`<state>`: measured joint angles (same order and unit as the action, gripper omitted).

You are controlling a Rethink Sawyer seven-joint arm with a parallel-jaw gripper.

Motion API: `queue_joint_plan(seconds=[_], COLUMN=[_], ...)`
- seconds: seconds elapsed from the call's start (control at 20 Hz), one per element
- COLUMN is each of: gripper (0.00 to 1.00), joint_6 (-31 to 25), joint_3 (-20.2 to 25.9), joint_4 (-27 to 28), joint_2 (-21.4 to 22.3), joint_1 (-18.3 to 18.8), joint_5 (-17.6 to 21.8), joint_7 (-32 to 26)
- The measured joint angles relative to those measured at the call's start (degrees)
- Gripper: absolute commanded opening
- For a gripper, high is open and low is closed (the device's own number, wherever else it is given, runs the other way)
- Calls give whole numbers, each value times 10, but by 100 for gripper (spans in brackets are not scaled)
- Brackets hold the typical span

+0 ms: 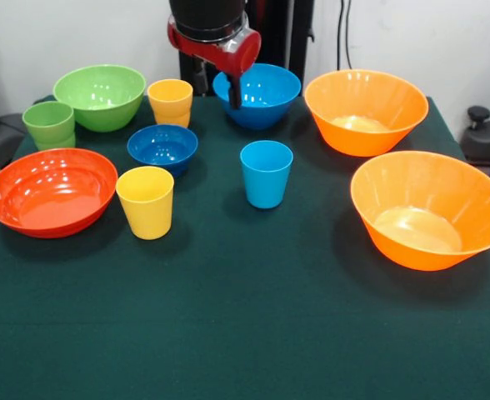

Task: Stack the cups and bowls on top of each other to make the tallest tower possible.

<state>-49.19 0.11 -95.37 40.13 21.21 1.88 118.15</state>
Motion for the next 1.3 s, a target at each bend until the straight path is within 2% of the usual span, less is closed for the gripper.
queue_joint_plan(seconds=[1.3], gripper=[100], joint_6=[65], joint_3=[3], joint_4=[-3], joint_2=[-54], joint_1=[1], joint_5=[31], joint_7=[0])
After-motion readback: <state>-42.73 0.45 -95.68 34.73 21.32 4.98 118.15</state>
